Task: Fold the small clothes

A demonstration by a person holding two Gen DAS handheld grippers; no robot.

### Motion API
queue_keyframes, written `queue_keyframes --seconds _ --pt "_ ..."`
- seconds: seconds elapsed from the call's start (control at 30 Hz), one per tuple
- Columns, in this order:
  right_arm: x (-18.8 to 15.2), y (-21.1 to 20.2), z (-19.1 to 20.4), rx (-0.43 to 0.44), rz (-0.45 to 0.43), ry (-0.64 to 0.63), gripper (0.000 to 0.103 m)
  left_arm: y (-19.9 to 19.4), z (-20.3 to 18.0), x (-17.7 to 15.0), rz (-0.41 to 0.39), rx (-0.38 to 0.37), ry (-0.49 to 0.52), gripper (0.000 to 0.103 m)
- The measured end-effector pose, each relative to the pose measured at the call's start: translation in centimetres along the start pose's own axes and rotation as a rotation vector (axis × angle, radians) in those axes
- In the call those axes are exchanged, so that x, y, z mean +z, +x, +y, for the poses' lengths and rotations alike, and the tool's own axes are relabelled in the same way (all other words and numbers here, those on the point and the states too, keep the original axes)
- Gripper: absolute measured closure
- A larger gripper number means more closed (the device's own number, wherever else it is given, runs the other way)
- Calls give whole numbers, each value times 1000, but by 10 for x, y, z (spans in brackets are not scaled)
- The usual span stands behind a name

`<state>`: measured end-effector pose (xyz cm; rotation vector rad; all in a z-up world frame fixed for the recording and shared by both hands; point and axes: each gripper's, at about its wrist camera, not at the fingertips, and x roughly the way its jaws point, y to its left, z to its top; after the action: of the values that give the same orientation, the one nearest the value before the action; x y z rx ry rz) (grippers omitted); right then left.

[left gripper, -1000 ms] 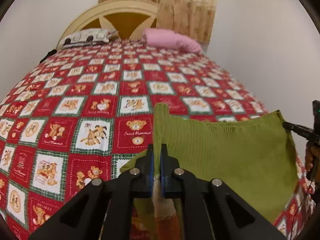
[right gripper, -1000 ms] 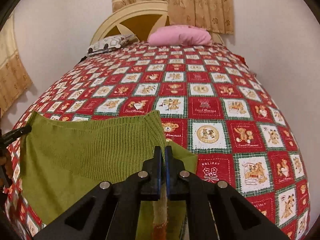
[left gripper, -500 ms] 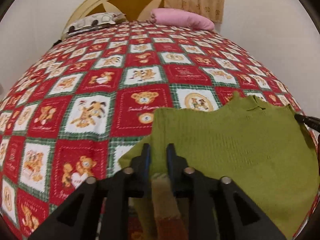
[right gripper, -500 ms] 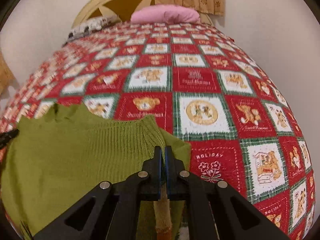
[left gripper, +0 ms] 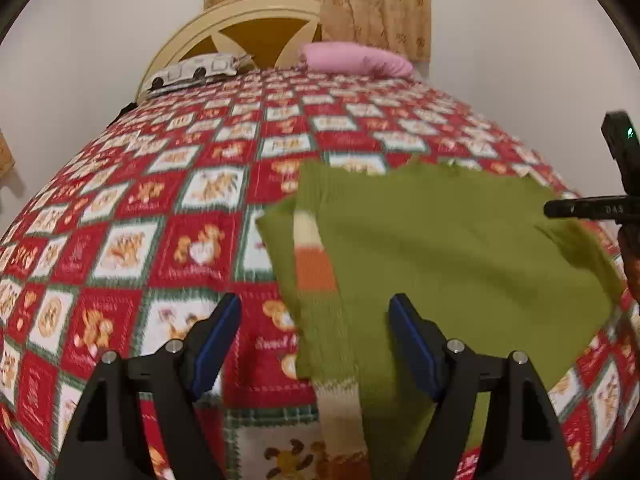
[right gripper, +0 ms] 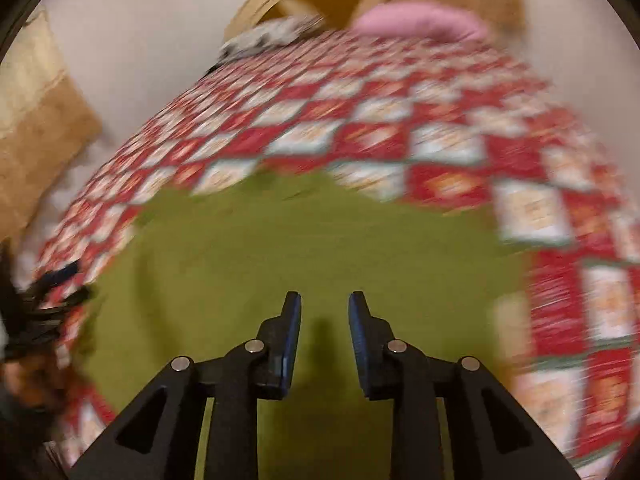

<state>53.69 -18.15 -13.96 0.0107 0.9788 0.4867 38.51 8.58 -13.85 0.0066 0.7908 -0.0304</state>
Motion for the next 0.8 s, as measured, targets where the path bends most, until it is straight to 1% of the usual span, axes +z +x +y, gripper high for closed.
queue_keyframes --seconds 0.03,0.07,0.1,0.13,0.2,0.27,0.33,0.4,0.47,0.53,0.6,0.67,0.73,0.77,0.8 --pt "-3 12 13 -1 32 -31 77 5 0 -3 13 -3 -12 24" --pt "-5 30 28 -46 76 -75 77 9 1 -6 24 -7 -26 24" --pt "-6 42 34 -83 102 -94 74 14 3 -9 43 -9 -40 23" --pt "-3 49 37 -117 88 -109 71 15 7 -12 48 -19 -61 22" --pt "12 60 33 -167 76 -79 71 13 12 -15 36 -28 -96 19" --pt "28 73 19 -175 73 -7 71 14 12 -18 31 -18 -112 17" --pt "42 86 9 -197 56 8 71 15 10 -19 32 -21 -110 16" --pt "57 94 5 -213 37 47 71 16 14 -20 36 -28 -132 12" --pt "61 96 8 -234 24 53 69 17 19 -21 38 -34 -156 9" --pt "66 100 10 -249 17 29 68 18 21 -22 42 -42 -169 8" --pt "65 93 9 -236 8 33 68 20 22 -22 50 -46 -174 6" --pt "57 75 8 -211 -30 49 68 22 24 -22 60 -55 -185 4" --pt "41 44 8 -183 -80 51 64 23 26 -22 66 -64 -197 3" --pt "33 32 10 -166 -95 44 60 23 27 -22 69 -66 -202 2" --pt "21 17 12 -151 -114 27 60 23 27 -23 69 -64 -205 1"
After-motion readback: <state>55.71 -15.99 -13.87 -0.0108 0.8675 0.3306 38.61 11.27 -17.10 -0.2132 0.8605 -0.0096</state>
